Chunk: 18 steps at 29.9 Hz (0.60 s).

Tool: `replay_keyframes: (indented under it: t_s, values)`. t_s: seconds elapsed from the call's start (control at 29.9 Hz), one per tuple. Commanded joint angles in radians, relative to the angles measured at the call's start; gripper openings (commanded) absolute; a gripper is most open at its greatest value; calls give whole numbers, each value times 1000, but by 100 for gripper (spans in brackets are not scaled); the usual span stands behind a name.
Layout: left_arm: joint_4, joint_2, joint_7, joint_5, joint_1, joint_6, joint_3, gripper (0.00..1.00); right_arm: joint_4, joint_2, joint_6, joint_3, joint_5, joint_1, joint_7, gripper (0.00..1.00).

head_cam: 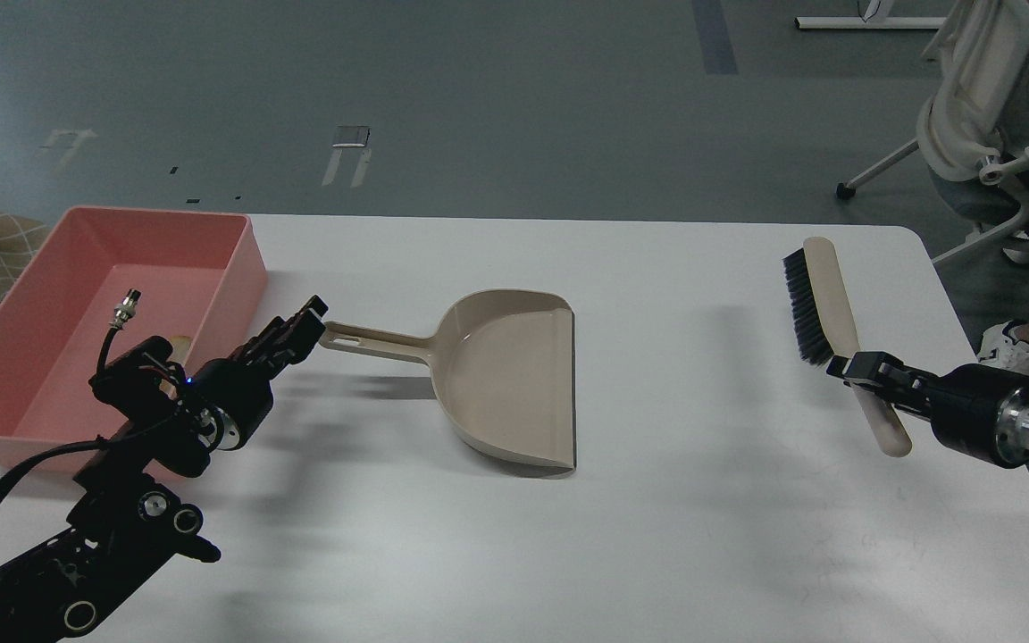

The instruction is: Sweep and dump garbage into bin

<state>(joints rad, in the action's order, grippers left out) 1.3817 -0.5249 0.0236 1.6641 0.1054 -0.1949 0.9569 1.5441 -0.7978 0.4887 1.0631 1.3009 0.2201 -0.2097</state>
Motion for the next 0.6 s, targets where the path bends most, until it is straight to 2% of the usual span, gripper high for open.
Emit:
replay_keyframes:
  t_s: [0.0,0.37,0.57]
  values:
    - [19,-10,-1,-7,22,-3,3,69,-1,-8,0,1,0,-5,1,0]
    - [109,-14,10,-47,83,-1,31,72,2,-12,0,0,0,-18,1,0]
    - [112,-15,7,-298,180,12,137,74,1,-38,0,0,6,-33,-2,0]
